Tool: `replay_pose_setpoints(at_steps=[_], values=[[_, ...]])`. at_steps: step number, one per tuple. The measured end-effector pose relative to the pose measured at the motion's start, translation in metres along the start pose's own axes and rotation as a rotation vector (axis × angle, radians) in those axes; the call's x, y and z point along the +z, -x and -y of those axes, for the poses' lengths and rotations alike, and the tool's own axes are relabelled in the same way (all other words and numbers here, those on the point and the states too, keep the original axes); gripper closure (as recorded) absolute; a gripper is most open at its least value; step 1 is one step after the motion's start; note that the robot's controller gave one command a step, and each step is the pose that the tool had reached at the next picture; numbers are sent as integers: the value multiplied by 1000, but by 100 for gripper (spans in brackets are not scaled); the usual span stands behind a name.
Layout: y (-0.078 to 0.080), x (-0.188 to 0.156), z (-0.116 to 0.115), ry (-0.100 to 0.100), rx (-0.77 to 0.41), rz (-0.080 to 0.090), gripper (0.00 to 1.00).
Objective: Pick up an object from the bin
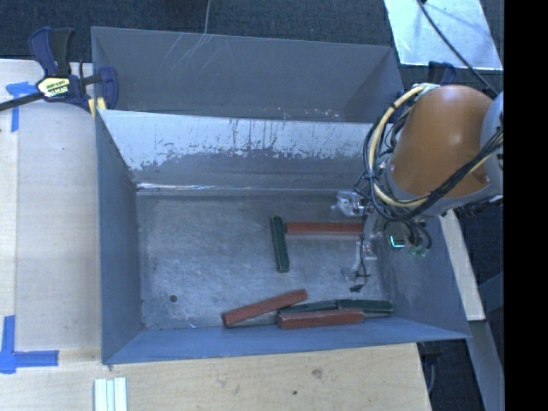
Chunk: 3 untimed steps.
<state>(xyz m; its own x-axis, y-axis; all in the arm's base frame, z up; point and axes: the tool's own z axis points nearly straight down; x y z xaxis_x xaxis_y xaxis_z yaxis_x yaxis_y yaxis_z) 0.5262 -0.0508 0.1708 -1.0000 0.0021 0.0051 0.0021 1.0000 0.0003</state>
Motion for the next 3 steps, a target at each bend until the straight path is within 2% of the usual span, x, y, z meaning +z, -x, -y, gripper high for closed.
replay_pose_setpoints(at_steps=[1, 2, 3], values=[[2, -4, 0, -1, -2, 8, 0], [-10, 37, -8, -2, -131, 11, 0], [-45, 35, -41, 0, -238, 4, 0]])
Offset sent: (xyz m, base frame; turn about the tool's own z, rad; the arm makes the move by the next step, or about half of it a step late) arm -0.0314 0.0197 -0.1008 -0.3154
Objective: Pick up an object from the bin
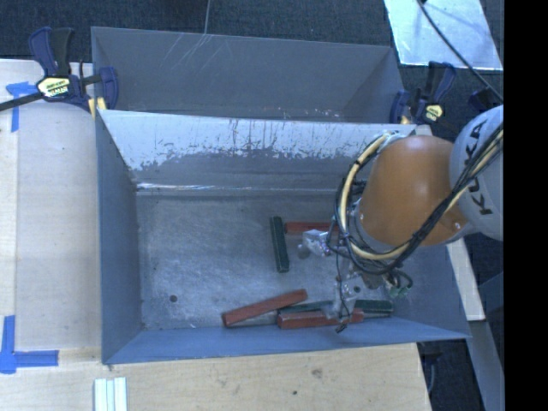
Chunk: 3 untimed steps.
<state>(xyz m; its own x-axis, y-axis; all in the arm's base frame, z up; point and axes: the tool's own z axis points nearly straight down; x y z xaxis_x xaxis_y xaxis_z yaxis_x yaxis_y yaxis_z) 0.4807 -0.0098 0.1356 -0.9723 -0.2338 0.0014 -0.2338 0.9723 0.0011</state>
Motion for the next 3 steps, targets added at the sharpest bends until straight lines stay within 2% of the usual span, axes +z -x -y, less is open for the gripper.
replay_pose_setpoints(at_steps=[1, 2, 3], values=[[0, -4, 29, -3, 72, 6, 0], [10, 40, -17, -5, -63, 9, 0], [15, 62, -45, -1, -90, -1, 100]])
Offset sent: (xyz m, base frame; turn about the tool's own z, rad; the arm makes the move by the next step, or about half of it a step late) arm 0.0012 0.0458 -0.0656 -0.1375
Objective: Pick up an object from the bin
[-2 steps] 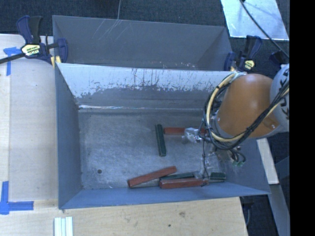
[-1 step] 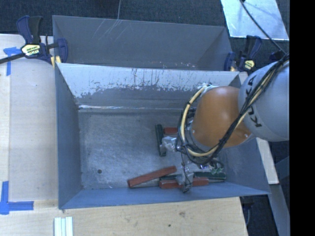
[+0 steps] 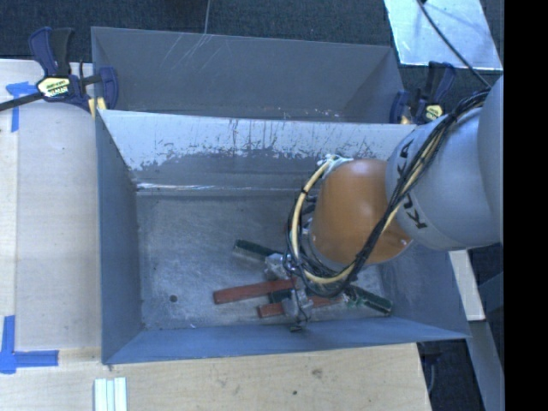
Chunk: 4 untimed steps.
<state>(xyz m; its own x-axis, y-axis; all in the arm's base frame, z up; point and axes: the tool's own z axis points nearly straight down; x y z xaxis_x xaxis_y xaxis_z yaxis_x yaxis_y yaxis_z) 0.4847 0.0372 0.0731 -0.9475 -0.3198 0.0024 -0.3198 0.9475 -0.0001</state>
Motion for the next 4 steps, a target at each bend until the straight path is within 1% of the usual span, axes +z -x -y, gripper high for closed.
replay_pose_setpoints(at_steps=[2, 4], values=[[0, -3, 0, 0, 0, 0, 100], [-1, -43, 0, 0, 0, 3, 100]])
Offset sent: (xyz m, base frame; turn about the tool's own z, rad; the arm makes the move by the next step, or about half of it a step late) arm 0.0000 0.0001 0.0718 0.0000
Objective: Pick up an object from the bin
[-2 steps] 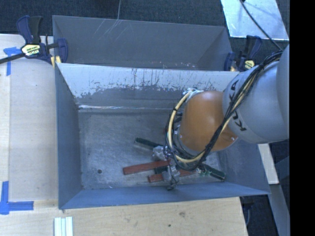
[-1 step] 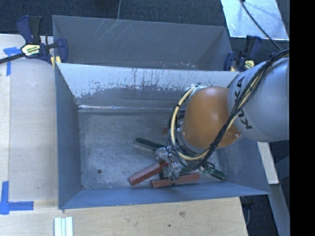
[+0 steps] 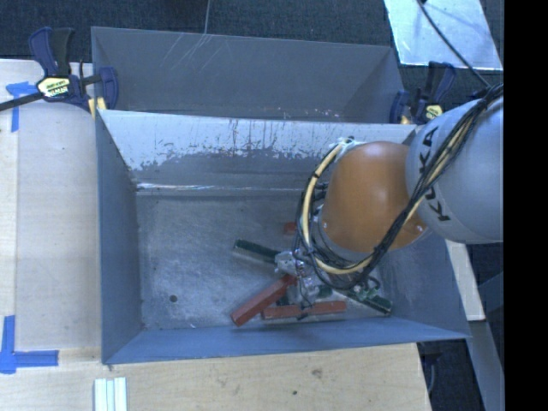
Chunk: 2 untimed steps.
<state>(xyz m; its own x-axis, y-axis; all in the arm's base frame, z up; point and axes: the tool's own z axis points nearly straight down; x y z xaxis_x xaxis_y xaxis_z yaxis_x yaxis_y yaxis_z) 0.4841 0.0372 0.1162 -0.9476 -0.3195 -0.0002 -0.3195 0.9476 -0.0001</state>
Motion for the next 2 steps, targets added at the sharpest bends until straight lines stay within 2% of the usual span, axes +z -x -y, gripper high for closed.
replay_pose_setpoints(at_steps=[2], values=[[1, -32, 0, -1, 1, 2, 100]])
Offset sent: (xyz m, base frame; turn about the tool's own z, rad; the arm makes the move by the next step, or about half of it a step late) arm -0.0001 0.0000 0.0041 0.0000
